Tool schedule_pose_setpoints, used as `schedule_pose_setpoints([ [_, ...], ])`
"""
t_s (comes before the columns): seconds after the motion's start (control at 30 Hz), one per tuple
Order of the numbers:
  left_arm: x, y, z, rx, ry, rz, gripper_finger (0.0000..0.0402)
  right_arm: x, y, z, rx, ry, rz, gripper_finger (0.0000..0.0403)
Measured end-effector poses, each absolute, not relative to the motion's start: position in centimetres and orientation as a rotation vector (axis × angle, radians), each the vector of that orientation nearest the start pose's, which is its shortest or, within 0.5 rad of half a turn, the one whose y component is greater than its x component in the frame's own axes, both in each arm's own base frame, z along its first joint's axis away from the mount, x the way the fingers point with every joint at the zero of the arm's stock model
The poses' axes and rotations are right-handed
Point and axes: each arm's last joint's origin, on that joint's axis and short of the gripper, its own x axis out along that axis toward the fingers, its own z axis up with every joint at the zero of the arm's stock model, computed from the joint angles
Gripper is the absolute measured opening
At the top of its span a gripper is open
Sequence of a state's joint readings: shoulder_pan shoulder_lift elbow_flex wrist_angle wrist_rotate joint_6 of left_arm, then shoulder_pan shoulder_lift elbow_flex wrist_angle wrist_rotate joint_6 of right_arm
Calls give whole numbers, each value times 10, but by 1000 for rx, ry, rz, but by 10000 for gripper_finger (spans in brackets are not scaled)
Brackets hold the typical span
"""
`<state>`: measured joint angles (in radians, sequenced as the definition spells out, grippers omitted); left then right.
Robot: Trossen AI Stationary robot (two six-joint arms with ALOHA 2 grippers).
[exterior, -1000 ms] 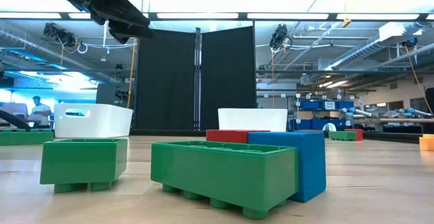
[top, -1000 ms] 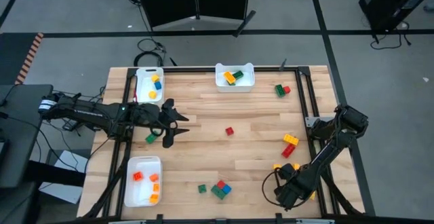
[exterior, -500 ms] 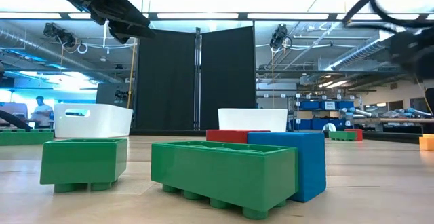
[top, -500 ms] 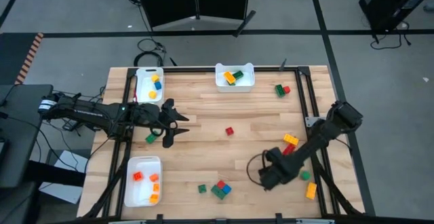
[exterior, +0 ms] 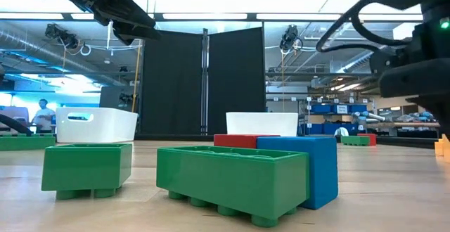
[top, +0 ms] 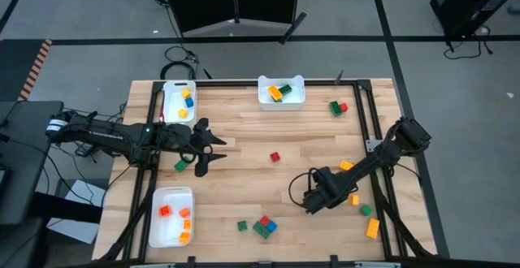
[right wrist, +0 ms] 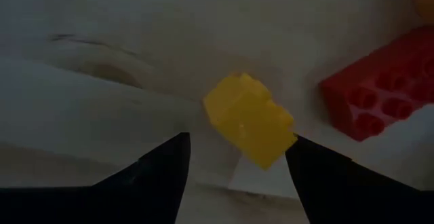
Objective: Sort blocks by size
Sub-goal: Put the yellow 4 stud game piece into the bottom white bin
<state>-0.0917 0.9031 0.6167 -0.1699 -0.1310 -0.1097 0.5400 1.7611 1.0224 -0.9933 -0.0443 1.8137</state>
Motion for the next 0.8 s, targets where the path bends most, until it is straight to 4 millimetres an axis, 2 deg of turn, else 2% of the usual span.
schedule_pose_setpoints([
  [0.3, 194, -14, 256, -56, 454, 63, 214, 235, 135, 138, 866, 1446, -1063, 253],
  [0.8, 194, -14, 256, -55, 458, 63, 214, 237, 125, 137, 514, 1563, -770, 236],
])
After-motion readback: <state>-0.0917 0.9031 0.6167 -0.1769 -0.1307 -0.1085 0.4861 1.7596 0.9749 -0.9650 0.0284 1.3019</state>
